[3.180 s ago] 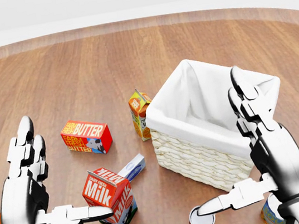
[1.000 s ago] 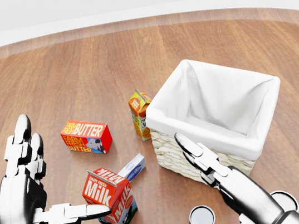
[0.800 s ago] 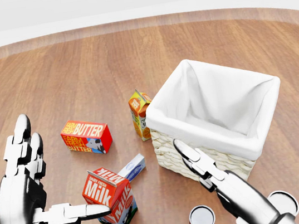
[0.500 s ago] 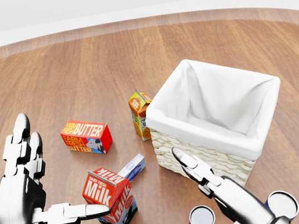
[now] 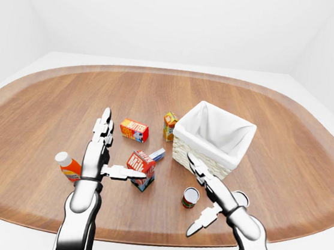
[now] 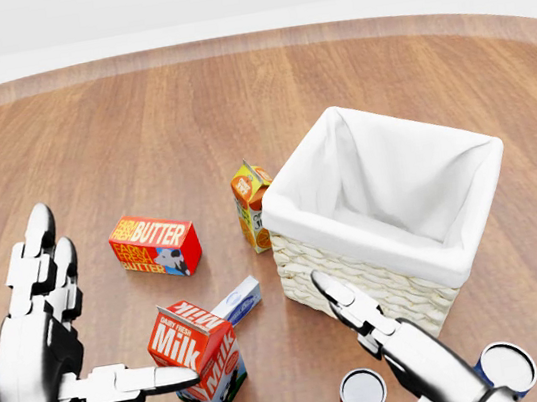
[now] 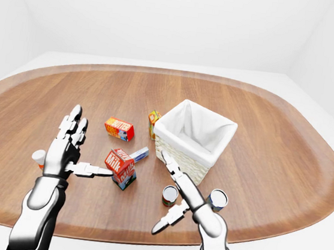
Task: Pick up the tomato sauce, and put it in the basket.
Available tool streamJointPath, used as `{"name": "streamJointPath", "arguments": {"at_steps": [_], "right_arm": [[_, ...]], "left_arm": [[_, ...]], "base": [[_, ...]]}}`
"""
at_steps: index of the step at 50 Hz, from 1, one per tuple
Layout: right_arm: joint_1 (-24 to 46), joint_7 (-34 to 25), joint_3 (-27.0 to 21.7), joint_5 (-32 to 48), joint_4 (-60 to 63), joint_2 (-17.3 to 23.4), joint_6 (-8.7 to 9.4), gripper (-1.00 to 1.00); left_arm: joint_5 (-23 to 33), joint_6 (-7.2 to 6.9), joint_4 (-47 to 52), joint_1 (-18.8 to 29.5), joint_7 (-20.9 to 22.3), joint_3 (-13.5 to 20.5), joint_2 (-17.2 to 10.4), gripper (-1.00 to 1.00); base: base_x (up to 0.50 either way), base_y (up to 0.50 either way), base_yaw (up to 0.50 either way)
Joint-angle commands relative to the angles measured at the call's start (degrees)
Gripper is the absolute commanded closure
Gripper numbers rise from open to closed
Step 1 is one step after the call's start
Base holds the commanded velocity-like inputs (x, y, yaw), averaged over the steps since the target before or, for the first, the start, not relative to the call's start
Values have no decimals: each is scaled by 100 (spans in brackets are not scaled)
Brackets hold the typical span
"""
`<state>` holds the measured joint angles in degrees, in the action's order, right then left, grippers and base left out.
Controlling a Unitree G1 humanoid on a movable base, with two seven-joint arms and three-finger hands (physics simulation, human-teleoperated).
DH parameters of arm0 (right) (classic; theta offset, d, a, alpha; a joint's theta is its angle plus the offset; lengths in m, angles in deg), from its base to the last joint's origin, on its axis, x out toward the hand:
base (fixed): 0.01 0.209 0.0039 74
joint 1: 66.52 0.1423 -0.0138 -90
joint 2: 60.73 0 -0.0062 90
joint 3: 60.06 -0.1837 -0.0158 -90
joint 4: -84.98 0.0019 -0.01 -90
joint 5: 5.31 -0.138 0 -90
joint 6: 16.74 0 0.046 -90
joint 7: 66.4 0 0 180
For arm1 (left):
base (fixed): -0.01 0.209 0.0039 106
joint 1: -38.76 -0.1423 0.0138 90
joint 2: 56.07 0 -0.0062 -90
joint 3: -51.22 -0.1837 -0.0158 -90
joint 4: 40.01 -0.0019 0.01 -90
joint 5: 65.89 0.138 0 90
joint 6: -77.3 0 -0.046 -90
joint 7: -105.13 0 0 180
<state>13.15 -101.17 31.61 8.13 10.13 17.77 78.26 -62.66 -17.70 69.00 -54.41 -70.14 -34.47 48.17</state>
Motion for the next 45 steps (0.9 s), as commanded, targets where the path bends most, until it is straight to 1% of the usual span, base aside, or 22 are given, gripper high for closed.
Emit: {"name": "streamJointPath", "arguments": {"at_steps": [1, 45], "right_arm": [[133, 29, -49, 5, -312, 2, 0, -100], [494, 131, -141, 25, -1251, 33, 0, -100]], "left_arm": [[12, 0, -52, 2, -6, -15, 2, -100], [7, 0, 24, -16, -2, -14, 6, -100]], "base": [[0, 0, 0], [0, 0, 0]]}}
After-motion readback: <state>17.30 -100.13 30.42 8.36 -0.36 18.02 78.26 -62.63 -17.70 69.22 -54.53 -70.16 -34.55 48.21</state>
